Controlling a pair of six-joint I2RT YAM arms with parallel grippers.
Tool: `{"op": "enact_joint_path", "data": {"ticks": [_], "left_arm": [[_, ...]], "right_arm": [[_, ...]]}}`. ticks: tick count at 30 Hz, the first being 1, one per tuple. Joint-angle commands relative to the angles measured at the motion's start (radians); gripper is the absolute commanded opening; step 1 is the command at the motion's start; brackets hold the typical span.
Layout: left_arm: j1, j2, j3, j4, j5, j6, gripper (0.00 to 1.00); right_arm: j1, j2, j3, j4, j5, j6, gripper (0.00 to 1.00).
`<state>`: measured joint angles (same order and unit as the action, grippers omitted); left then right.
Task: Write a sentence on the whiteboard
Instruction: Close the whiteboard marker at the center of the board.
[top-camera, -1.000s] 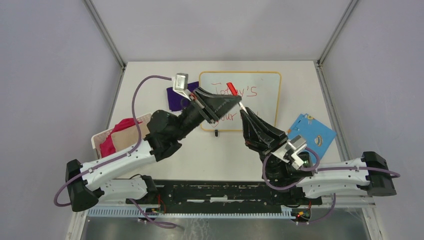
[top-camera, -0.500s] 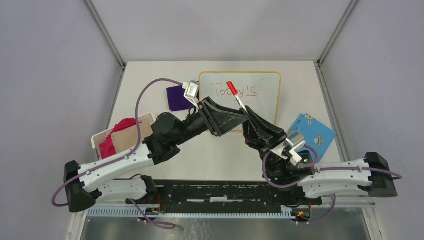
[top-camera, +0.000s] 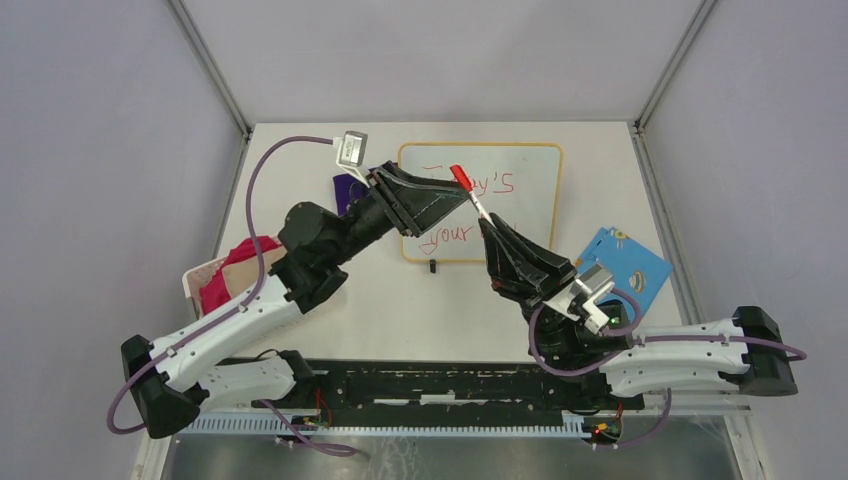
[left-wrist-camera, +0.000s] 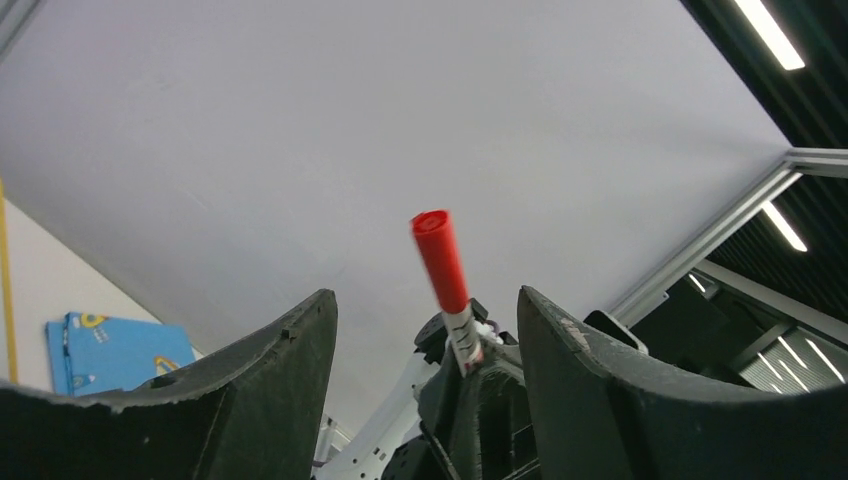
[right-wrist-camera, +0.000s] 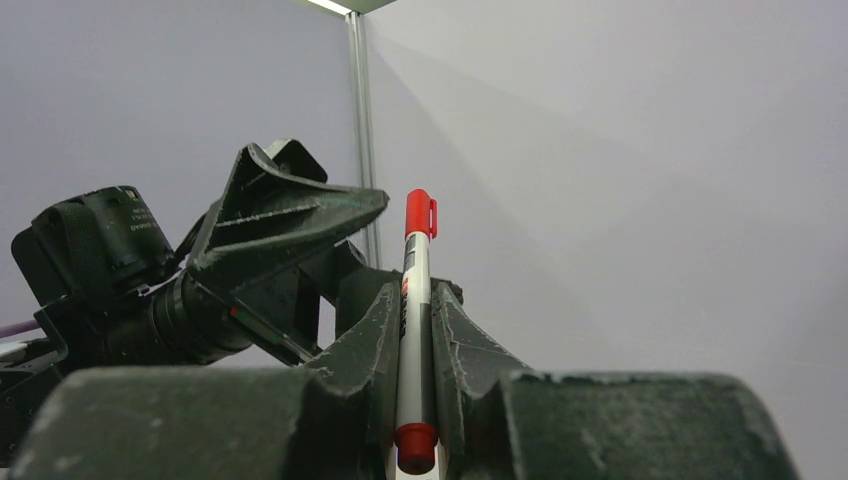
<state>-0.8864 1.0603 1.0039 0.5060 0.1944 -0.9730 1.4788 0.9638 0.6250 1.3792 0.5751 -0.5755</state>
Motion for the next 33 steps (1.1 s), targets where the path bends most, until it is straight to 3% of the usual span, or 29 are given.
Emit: {"op": "enact_joint_path", "data": {"ticks": [1,13,18,25,33], "left_arm": [[0.007,0.004,0.053,0.09,0.057,-0.008,0.71],[0.007,0.007,0.022,0.124,0.081,-0.019,0.63],[0.009,-0.027,0.014,0.098,0.026,0.002,0.61],[0.009,-0.008,0.027,0.108,0.06,-0.006,0.45],[0.008,0.005,-0.015,0.14,0.098,-0.052,0.48]], "right_arm": [[0.001,0.001,0.036,0.004,-0.017,0.013,0.0],[0.0,0.023,0.045,0.009,-0.015,0.022,0.0],[0.001,0.02,0.042,0.002,-0.018,0.031,0.0],[0.002,0.021,0.042,-0.001,-0.015,0.035,0.0],[0.001,0.021,0.038,0.004,-0.009,0.03,0.0]]}}
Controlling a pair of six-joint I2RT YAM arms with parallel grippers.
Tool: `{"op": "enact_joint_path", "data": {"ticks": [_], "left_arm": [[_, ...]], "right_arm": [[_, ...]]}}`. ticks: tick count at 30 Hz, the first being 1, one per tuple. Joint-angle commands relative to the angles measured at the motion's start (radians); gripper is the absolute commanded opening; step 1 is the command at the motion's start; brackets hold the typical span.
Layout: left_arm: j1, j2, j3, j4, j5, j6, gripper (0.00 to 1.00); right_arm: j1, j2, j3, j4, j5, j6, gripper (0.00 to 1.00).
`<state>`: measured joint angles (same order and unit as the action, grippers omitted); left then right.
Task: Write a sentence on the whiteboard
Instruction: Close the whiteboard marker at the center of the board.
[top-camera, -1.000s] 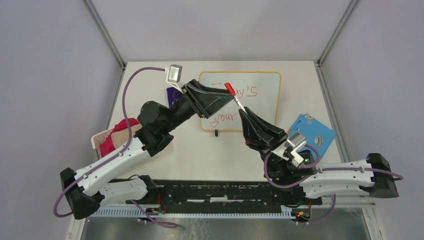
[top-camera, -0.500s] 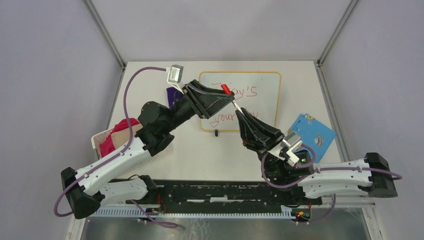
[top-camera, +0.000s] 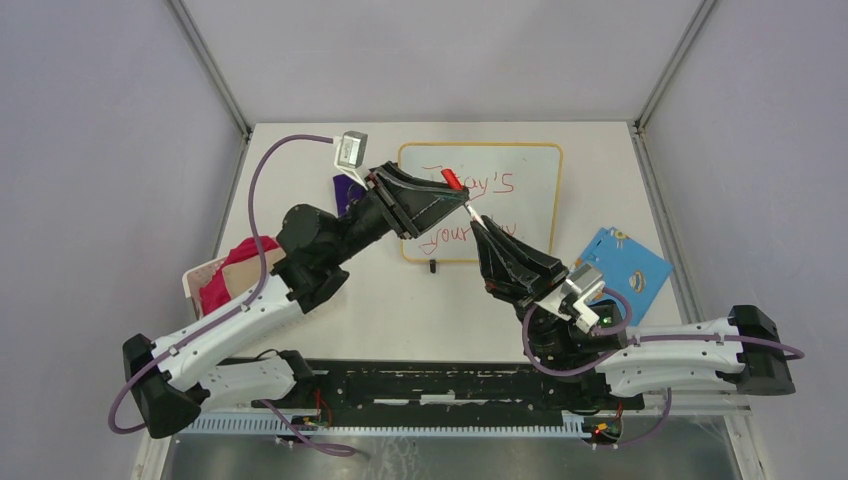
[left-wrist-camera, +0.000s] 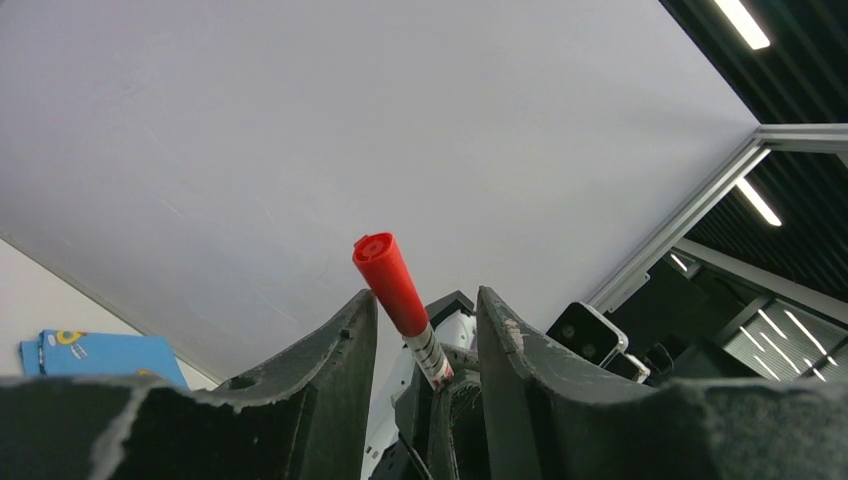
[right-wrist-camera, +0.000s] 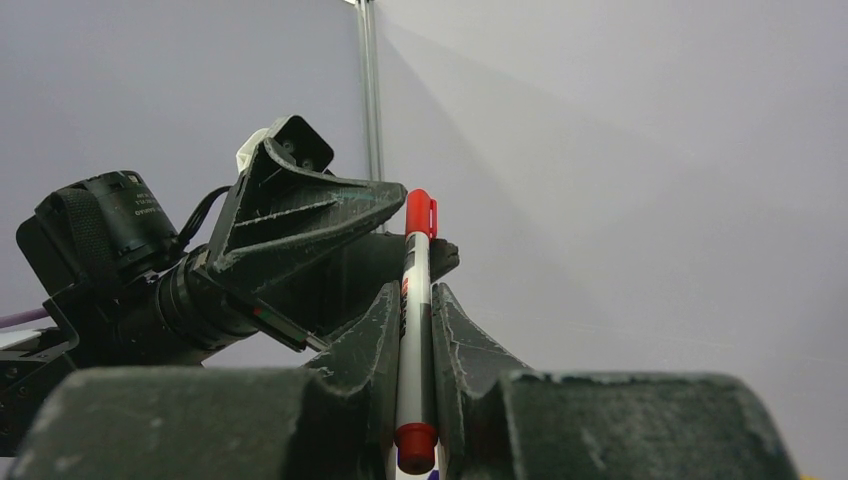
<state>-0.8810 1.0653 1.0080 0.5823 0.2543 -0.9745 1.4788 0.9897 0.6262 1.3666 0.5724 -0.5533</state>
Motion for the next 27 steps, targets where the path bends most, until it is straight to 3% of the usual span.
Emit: {"op": "enact_joint_path", "data": {"ticks": [1,10,16,18,22,27], "left_arm": [[0.002,0.0,-0.027,0.066,0.038,-0.056,0.47],[0.002,0.014,-0.049,0.094,0.071,-0.087,0.3],[0.003,0.002,-0.048,0.09,0.055,-0.071,0.04],[0.002,-0.003,-0.048,0.076,0.043,-0.062,0.02],[0.002,-0.026,-0.05,0.039,0.011,-0.034,0.02],[0.007,-0.079,-0.018,-0.102,-0.065,0.07,0.02]], "right_arm": [[0.001,-0.005,0.036,0.018,-0.006,0.007,0.0],[0.001,0.0,0.034,0.019,-0.002,0.006,0.0],[0.002,-0.014,0.019,0.01,-0.001,0.006,0.0],[0.001,-0.032,0.001,-0.003,-0.01,0.006,0.02],[0.001,-0.073,-0.012,-0.088,-0.029,0.017,0.28],[0.001,-0.159,0.038,-0.404,-0.02,0.087,0.58]]}}
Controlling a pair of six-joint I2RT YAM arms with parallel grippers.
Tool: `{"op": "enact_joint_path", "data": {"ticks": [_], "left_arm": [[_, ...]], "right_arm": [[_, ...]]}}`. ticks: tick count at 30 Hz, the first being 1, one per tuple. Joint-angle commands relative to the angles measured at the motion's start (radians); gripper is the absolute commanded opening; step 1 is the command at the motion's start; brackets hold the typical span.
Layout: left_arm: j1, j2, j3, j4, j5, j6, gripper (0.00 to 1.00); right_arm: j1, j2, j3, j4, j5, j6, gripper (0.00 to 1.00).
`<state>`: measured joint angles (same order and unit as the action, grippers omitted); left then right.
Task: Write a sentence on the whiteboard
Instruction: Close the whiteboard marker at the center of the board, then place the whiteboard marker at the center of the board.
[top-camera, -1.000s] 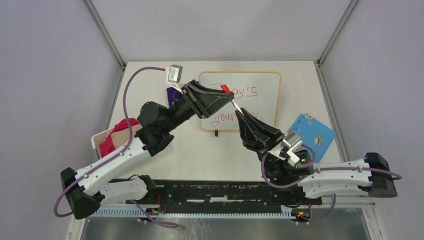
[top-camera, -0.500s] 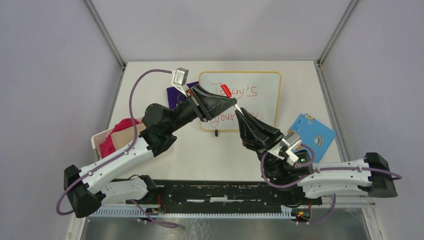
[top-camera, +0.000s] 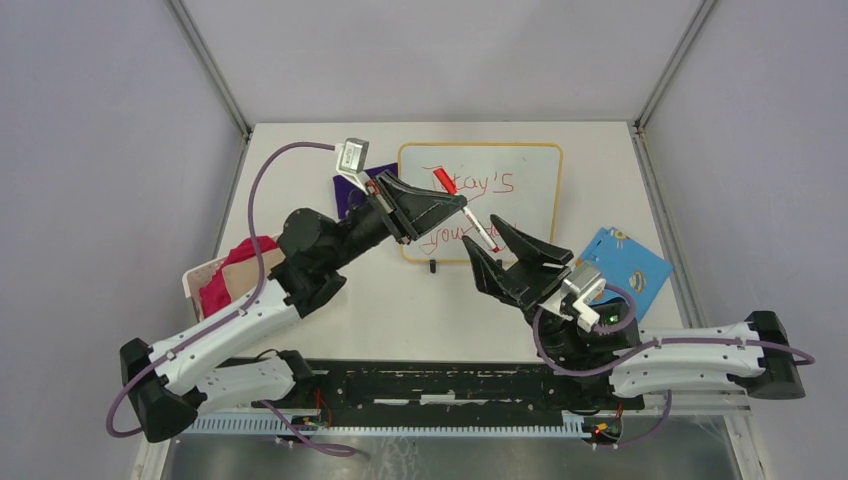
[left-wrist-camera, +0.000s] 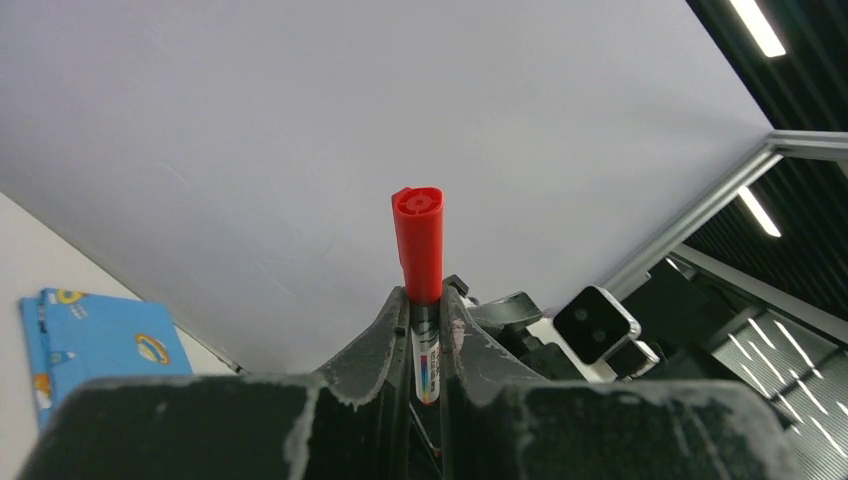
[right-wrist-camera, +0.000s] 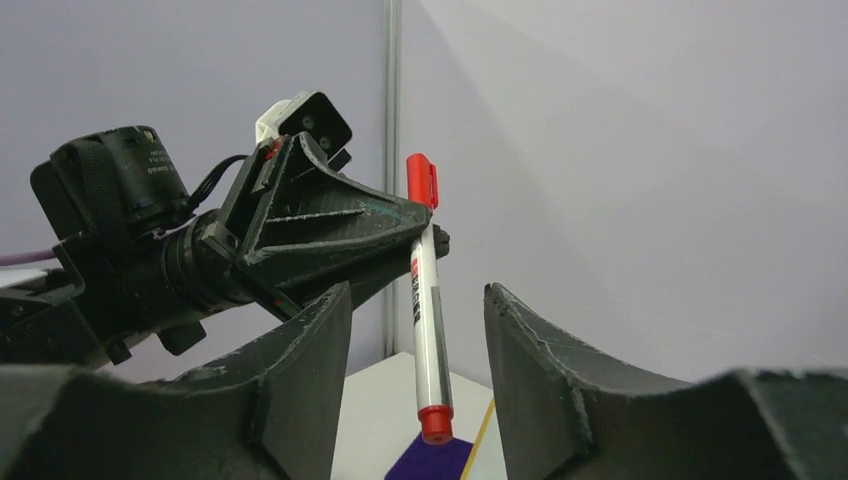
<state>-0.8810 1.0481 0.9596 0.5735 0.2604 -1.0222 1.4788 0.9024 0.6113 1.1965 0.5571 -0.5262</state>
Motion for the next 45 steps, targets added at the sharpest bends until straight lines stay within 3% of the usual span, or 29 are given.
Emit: {"op": "enact_joint_path", "data": {"ticks": [1,5,10,14,19,24,32,45], "left_arm": [[0.007,-0.076,0.046,-0.155,-0.089,0.148,0.02],[0.009,-0.127,0.126,-0.397,-0.18,0.297,0.02],[0.01,-0.153,0.246,-0.816,-0.369,0.495,0.02],[0.009,-0.152,0.292,-1.1,-0.529,0.589,0.02],[0.009,-0.129,0.234,-1.302,-0.641,0.554,0.02],[0.01,-0.077,0.108,-1.332,-0.646,0.449,0.02],[0.025,0.04,-0.065,-1.236,-0.547,0.352,0.02],[0.12,0.251,-0.182,-1.056,-0.424,0.338,0.02]], "right_arm": [[0.0,-0.093,0.059,-0.304,-0.005,0.079,0.6],[0.001,-0.196,0.087,-0.591,-0.023,0.149,0.64],[0.002,-0.319,0.08,-0.91,0.015,0.236,0.64],[0.001,-0.397,0.021,-1.053,0.132,0.299,0.64],[0.001,-0.437,-0.078,-1.097,0.274,0.335,0.64],[0.001,-0.363,-0.114,-1.102,0.318,0.342,0.64],[0.001,-0.236,-0.113,-1.096,0.335,0.354,0.63],[0.001,-0.241,-0.142,-1.058,0.34,0.374,0.62]]}}
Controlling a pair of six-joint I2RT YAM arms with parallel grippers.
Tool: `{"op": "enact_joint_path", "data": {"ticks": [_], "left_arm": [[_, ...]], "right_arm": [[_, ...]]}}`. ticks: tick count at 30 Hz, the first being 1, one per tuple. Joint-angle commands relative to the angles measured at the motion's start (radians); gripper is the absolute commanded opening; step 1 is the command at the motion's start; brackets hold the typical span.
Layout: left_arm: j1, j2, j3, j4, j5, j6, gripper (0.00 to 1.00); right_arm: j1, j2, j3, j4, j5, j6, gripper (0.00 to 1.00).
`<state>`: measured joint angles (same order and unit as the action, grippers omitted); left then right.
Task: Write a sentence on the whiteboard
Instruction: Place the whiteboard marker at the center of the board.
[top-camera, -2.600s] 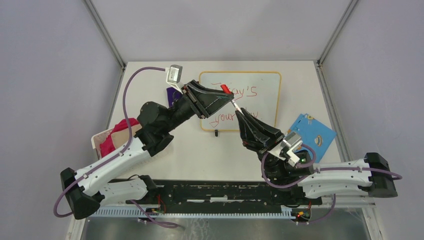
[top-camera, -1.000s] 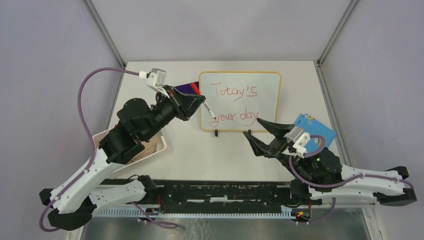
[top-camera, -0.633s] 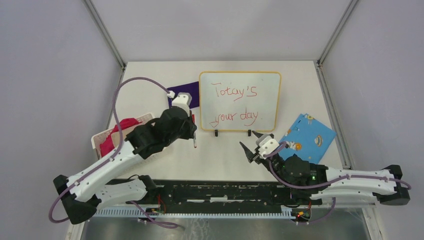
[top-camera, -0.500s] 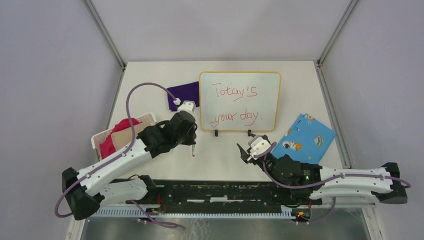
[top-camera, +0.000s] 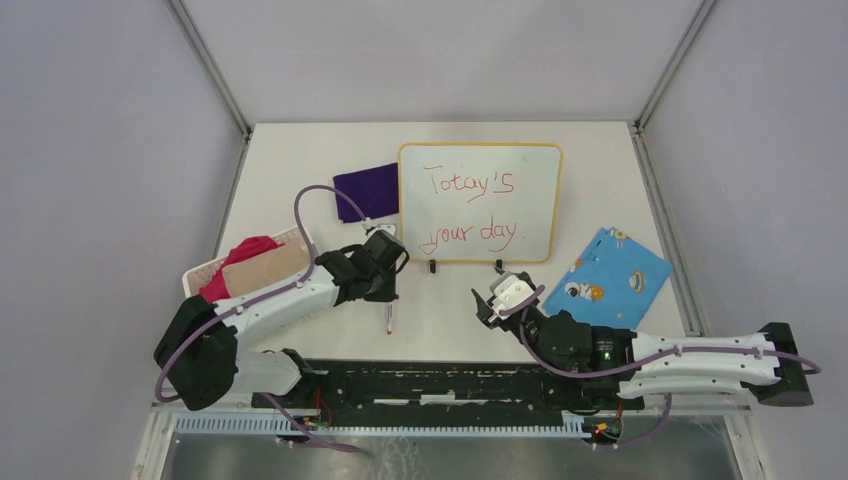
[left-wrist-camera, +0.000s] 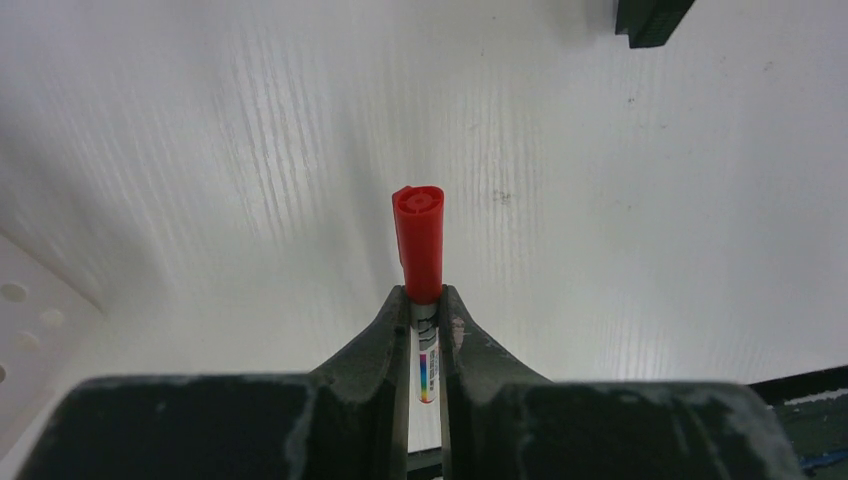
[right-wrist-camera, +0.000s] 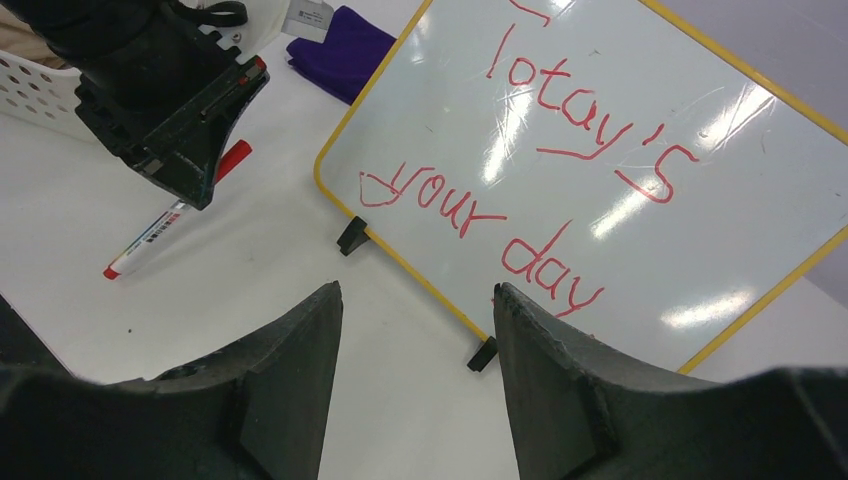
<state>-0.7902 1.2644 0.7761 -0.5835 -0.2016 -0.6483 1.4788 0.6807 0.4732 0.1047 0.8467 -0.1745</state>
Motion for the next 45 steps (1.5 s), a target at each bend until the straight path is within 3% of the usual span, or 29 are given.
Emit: {"op": "enact_joint_path", "data": {"ticks": [1,28,45], "left_arm": [[0.034,0.05,0.003,0.106,0.039,-0.033,0.02],[0.078,0.217,-0.047,0.184,0.016,0.004,0.13],[0.078,0.2,-0.052,0.18,0.013,0.015,0.39]], "right_arm": [[0.001,-0.024,-0.005,0.033,0.053,0.023,0.62],[0.001,-0.067,-0.019,0.038,0.066,0.029,0.62],[0.001,-0.047,-0.016,0.044,0.067,0.015,0.62]]}}
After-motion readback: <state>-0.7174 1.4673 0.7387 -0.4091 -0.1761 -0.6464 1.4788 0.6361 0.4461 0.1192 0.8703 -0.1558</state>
